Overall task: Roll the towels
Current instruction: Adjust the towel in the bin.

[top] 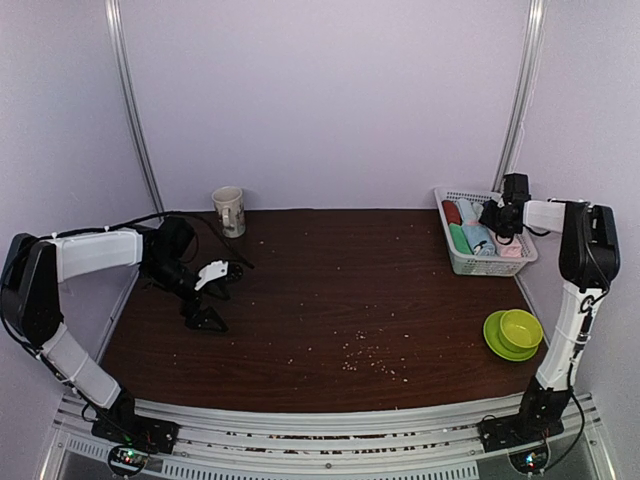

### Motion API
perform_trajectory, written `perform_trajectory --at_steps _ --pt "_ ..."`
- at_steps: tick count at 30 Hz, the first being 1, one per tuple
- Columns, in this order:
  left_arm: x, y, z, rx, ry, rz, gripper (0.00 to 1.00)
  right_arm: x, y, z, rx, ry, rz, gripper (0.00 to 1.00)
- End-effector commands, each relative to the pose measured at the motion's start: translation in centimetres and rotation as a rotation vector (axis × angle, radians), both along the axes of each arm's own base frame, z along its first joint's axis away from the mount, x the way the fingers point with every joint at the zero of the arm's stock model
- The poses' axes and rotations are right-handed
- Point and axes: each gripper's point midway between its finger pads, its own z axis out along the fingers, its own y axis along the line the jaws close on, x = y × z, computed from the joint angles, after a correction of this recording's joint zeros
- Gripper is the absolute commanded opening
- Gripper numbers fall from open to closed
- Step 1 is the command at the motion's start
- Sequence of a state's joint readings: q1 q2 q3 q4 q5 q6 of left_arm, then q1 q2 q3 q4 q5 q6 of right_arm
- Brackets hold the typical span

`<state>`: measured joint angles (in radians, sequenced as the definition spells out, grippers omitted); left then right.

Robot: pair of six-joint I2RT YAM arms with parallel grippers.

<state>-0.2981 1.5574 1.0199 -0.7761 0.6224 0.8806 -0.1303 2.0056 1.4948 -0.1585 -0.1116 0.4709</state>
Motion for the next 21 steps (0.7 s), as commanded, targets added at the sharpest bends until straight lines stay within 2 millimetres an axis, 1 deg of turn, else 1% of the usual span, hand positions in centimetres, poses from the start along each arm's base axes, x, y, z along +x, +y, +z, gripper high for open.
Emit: perform_trajectory --at_steps 1,4,7,11,13,17,21 --pt "0.3 -0.1 -0.3 -0.005 -0.010 0.002 0.98 -1.3 -3.1 1.1 -0.022 -0.028 -0.091 0.47" --pt "0.1 -0.1 -0.2 -0.009 -0.011 0.001 0.98 -1.9 -3.8 0.5 -0.024 -0.013 -0.108 0.47" --pt "0.1 -0.1 -0.1 -0.011 -0.014 0.001 0.98 -2.1 -4.1 -0.1 -0.021 -0.004 -0.114 0.47" --pt "0.0 0.0 -0.2 -0.011 -0.011 0.002 0.98 -2.0 -3.8 -1.3 -0.010 0.030 -0.099 0.47" --pt "0.0 0.0 -0.2 -0.009 -0.011 0.002 0.98 -2.0 -3.8 -1.5 -0.016 0.042 -0.092 0.47" --pt "0.0 -0.1 -0.3 -0.011 -0.007 0.000 0.98 -1.5 -3.5 -0.5 -0.036 0.049 -0.062 0.48" --pt "0.0 -0.1 -0.4 -0.011 -0.003 0.000 0.98 -0.7 -2.4 1.2 -0.091 0.067 0.003 0.54"
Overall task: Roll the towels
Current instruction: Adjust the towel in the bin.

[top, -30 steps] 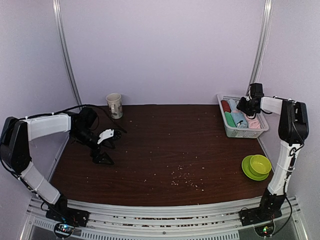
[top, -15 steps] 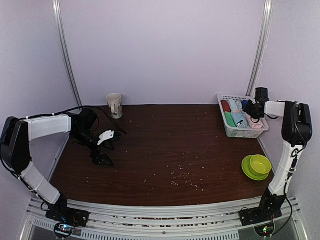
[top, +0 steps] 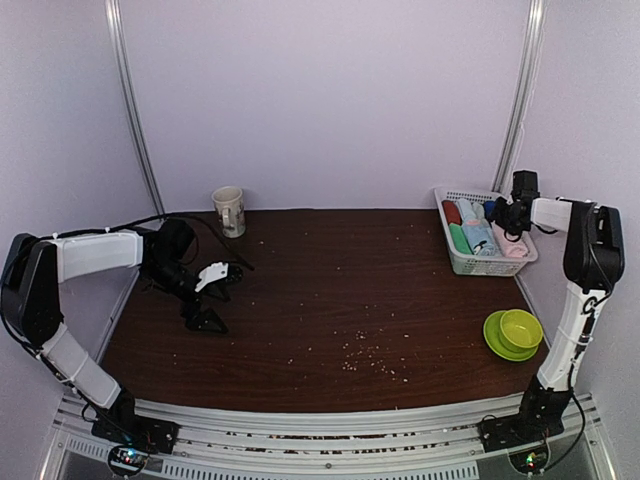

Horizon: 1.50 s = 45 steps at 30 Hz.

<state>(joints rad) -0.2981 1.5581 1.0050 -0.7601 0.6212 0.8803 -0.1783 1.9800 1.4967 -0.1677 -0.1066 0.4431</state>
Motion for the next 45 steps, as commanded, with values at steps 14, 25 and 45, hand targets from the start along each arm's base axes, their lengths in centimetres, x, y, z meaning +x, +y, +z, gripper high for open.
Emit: perform_trajectory --at_steps 14,25,45 --pt "0.0 -0.1 -0.2 -0.011 0.001 -0.005 0.98 -0.4 3.5 5.2 -0.410 0.197 0.057 0.59" --pt "-0.1 -0.1 -0.3 -0.008 0.007 -0.005 0.98 -2.2 3.8 5.1 -0.522 0.287 0.048 0.35" --pt "0.1 0.0 -0.8 0.004 0.016 0.003 0.98 -2.5 2.9 0.9 -0.419 0.404 0.108 0.32"
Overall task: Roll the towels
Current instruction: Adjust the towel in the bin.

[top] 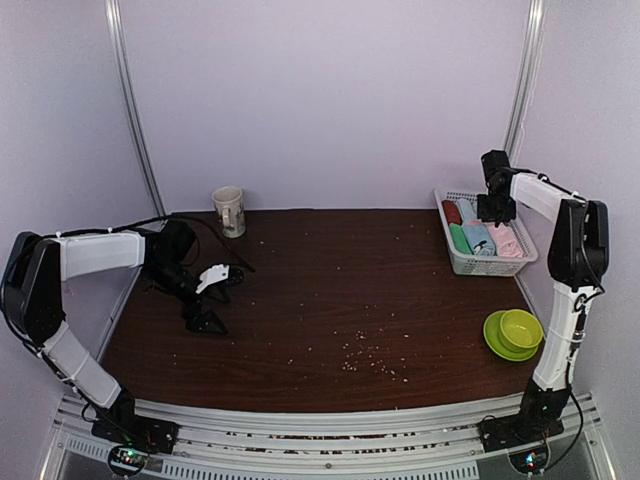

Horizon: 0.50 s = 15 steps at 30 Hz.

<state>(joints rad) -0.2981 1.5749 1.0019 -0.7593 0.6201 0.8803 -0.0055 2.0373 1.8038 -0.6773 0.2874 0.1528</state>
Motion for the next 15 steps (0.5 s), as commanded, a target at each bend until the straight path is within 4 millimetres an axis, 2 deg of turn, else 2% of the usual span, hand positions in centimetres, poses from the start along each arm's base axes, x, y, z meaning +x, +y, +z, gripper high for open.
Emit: perform_trajectory --at_steps 1,7,15 --pt "0.2 -0.1 -0.2 -0.003 -0.003 0.001 0.98 -0.2 -0.3 -1.5 0.030 0.057 -0.001 0.33" --pt "0.2 0.0 -0.4 0.001 0.003 0.004 0.98 -0.7 -0.9 -2.6 0.038 0.094 -0.012 0.36" --pt "0.3 0.0 -0.5 0.005 0.002 0.006 0.98 -1.5 -2.7 -3.6 0.033 0.141 -0.043 0.42"
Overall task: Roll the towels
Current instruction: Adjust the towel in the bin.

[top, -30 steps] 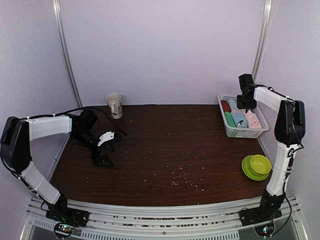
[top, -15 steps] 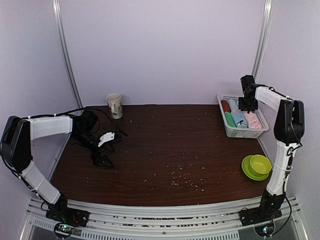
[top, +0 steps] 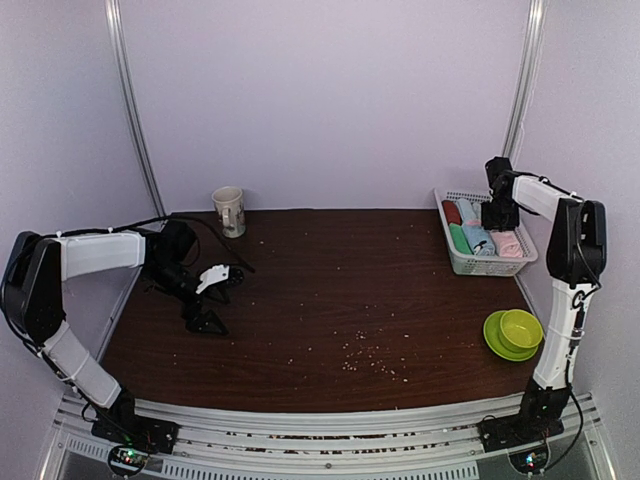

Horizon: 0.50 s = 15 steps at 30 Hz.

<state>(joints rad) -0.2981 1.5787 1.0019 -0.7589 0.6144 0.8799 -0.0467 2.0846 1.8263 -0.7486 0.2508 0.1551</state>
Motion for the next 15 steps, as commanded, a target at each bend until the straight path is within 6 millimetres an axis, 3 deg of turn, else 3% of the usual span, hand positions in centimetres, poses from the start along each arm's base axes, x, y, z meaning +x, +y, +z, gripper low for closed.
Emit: perform_trajectory --at_steps 1,7,15 --pt "0.2 -0.1 -0.4 -0.001 0.002 0.006 0.98 -0.8 -1.4 -1.1 0.002 0.055 -0.024 0.43" --pt "0.2 -0.1 -0.4 -0.001 0.003 0.005 0.98 -1.3 -2.1 -2.3 0.002 0.116 -0.013 0.47" --pt "0.2 -0.1 -0.3 -0.003 0.000 0.005 0.98 -1.5 -1.7 -3.1 0.020 0.149 0.029 0.60"
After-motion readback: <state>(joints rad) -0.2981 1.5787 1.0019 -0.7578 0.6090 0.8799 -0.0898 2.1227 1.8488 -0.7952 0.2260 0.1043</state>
